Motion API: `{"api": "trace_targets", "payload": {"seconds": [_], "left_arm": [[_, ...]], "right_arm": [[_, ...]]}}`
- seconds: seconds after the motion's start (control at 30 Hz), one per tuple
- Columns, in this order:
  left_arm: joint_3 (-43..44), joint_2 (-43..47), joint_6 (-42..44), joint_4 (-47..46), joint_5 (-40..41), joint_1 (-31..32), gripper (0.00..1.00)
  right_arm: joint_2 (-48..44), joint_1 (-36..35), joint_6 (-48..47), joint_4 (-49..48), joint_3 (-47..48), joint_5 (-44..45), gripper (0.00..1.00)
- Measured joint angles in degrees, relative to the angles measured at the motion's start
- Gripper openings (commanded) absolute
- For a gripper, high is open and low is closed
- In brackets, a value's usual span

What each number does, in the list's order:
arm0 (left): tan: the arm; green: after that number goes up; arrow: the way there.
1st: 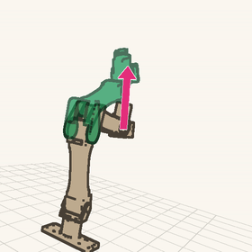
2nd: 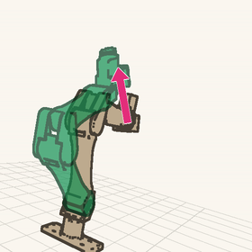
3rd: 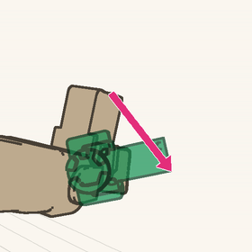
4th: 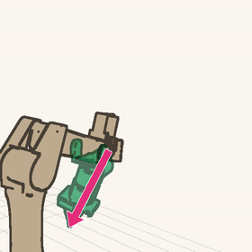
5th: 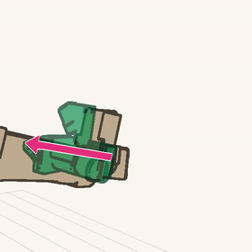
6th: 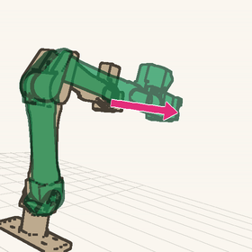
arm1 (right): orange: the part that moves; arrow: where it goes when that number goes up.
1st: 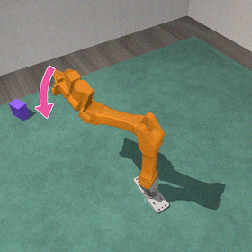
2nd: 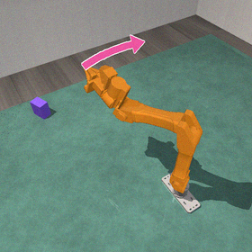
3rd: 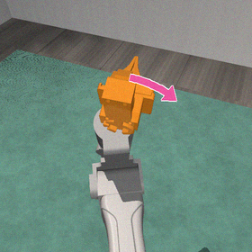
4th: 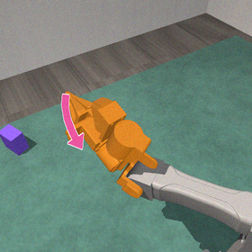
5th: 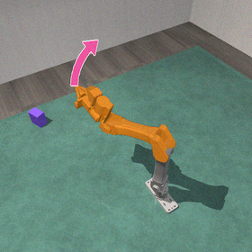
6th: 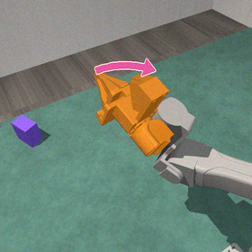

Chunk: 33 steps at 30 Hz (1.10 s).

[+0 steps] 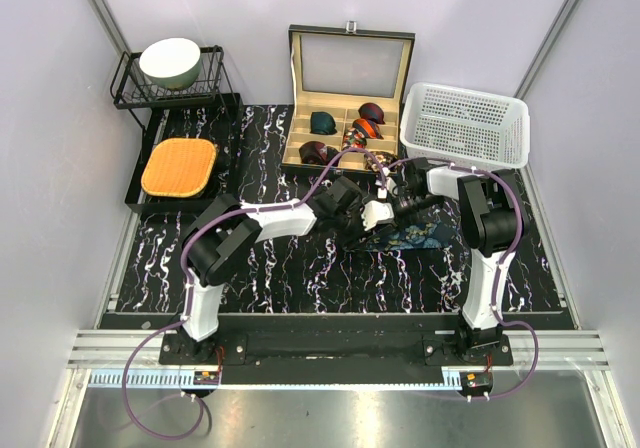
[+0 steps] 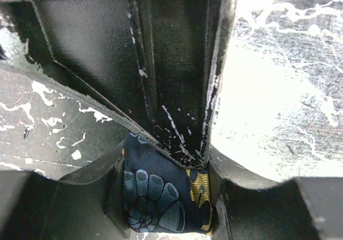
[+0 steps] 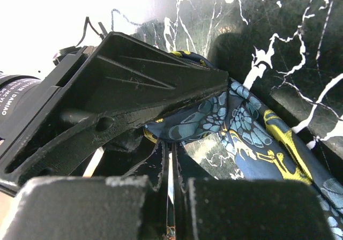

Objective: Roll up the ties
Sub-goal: Roll the tie at the center of the board.

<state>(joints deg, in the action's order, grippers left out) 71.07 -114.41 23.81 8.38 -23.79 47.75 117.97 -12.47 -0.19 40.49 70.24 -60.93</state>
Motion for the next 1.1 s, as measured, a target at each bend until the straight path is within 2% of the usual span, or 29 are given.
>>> {"api": "trace_targets", "payload": {"seconds": [0.07, 0.1, 0.13, 0.17, 0.23, 0.43, 0.53, 0.87, 0.9, 0.93, 1.0, 1.03, 1.1], "left_arm": [[-0.4, 0.0, 0.2, -0.8, -0.6, -0.1, 0.21], [-0.5, 0.0, 0.3, -1.2, -0.9, -0.2, 0.21], [-0.8, 0.0, 0.3, -1.7, -1.1, -0.2, 0.21], [-1.6, -0.1, 0.3, -3.9, -1.8, -0.2, 0.21], [-1.9, -0.1, 0.2, -4.5, -2.0, -0.2, 0.21], [-2.6, -0.1, -0.1, -6.3, -2.9, -0.4, 0.22], [-2.6, -0.1, -0.2, -6.3, -3.0, -0.5, 0.22], [-2.6, -0.1, -0.2, -6.3, -3.0, -0.5, 0.27], [-2.6, -0.1, -0.2, -6.3, -3.0, -0.5, 0.27], [-2.6, -0.1, -0.2, -6.3, -3.0, -0.5, 0.28], [-2.5, -0.1, -0.3, -6.2, -3.0, -0.5, 0.30], [-2.5, -0.2, -0.3, -6.2, -3.0, -0.5, 0.31], [-2.5, -0.2, -0.3, -6.2, -3.0, -0.5, 0.34]], "right_arm": [[0.0, 0.1, -0.1, 0.3, 0.1, 0.0, 0.02], [0.0, 0.2, -0.3, 0.5, 0.1, -0.1, 0.18], [0.0, 0.4, -0.4, 0.6, 0.1, -0.2, 0.24], [0.0, 1.1, -0.9, 1.6, 0.1, -0.2, 0.36], [-0.1, 1.3, -0.8, 1.6, 0.0, -0.1, 0.43], [-1.7, 2.8, -0.1, 0.0, -1.7, 1.8, 0.52], [-2.9, 2.9, 1.2, -1.9, -2.4, 1.9, 0.54], [-4.3, 2.8, 6.5, -11.0, -6.6, 1.4, 0.51], [-4.3, 2.8, 6.6, -11.2, -6.8, 1.4, 0.48], [-4.3, 2.7, 6.7, -11.4, -7.0, 1.4, 0.38], [-4.3, 2.5, 7.0, -11.7, -7.0, 1.1, 0.27], [-4.3, 2.3, 6.8, -11.9, -6.9, 0.8, 0.13], [-4.1, 2.1, 6.6, -11.7, -6.7, -0.1, 0.03]]}}
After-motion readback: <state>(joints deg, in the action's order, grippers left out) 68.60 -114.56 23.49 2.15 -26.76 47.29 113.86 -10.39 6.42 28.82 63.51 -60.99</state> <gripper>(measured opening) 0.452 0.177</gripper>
